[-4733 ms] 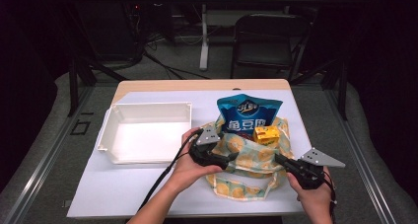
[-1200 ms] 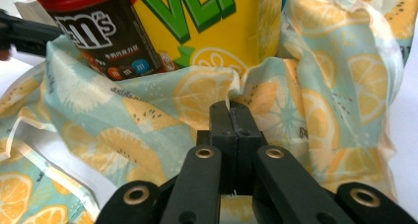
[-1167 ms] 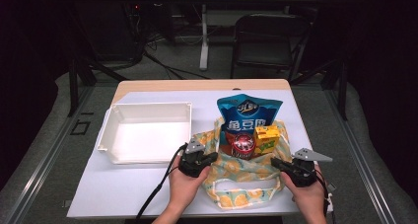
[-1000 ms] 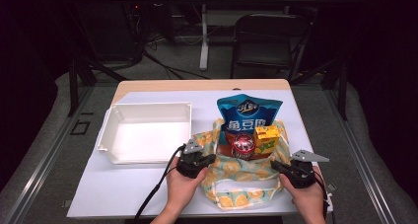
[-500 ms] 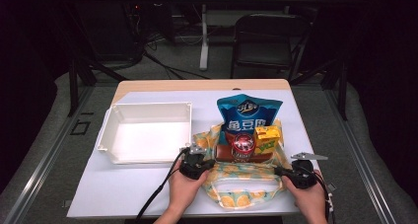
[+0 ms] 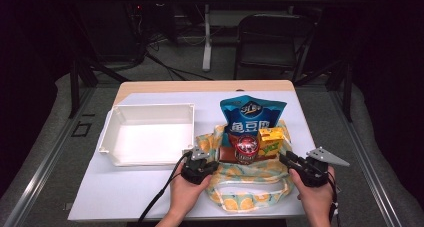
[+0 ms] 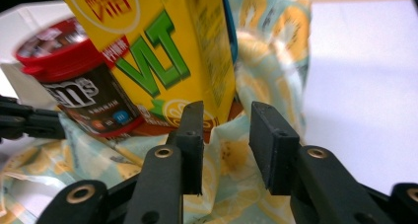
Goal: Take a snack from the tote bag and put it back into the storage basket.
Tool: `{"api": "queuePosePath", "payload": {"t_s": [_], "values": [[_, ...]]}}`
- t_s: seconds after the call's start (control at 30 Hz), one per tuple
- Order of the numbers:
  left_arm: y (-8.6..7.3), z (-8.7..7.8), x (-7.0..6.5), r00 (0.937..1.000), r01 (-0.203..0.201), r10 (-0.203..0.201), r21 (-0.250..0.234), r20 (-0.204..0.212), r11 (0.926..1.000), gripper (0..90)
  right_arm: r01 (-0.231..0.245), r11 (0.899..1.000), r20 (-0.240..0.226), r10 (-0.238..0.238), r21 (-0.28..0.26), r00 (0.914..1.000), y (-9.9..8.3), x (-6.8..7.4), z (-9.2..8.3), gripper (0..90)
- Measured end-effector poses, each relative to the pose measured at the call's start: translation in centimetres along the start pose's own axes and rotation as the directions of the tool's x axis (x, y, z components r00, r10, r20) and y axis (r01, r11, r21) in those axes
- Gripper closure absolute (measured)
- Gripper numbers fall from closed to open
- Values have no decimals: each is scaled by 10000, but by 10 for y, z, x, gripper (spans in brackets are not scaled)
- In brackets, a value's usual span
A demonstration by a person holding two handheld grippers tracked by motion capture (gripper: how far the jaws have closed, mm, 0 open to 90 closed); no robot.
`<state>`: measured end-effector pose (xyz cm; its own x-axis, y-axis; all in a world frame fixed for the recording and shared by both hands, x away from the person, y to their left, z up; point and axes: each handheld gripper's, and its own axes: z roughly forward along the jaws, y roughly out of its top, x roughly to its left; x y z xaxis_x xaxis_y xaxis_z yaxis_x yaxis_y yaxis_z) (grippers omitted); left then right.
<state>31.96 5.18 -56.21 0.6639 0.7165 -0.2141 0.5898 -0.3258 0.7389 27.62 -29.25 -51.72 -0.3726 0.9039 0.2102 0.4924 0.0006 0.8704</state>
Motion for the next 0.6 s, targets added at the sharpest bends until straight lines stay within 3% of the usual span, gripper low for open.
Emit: {"api": "queuePosePath", "payload": {"t_s": [0.1, 0.2, 0.23, 0.33, 0.37, 0.5, 0.6], "values": [[0, 0, 0, 10000, -22, 21, 58, 52, 10000, 840, 19, 9979, 144, -28, 646, 9999, -8, 1, 12, 672], [-1, 0, -1, 10000, -81, 81, 60, -3, 9999, 840, 38, 9957, 118, -49, 926, 9999, -12, 0, 17, 717], [-2, 0, -1, 10000, -79, 79, -22, -35, 10000, 840, -261, 9971, -46, 265, 719, 9996, -13, 1, 19, 747], [-2, 0, -3, 10000, -96, 96, 13, -10, 10000, 843, -148, 9951, 80, 141, 979, 9999, -11, 1, 17, 888], [-2, 0, -4, 9999, -135, 135, 20, -26, 9999, 847, -53, 9949, 347, 18, 1009, 9994, -11, 1, 16, 900], [-3, 0, -4, 10000, 31, -31, -45, 79, 10000, 877, -7, 9913, 516, -61, 1319, 9987, -9, 2, 15, 900], [-2, 0, -2, 9999, -11, 9, 116, 149, 9999, 895, -428, 9887, 634, 340, 1436, 9974, -11, -4, 17, 900]]}}
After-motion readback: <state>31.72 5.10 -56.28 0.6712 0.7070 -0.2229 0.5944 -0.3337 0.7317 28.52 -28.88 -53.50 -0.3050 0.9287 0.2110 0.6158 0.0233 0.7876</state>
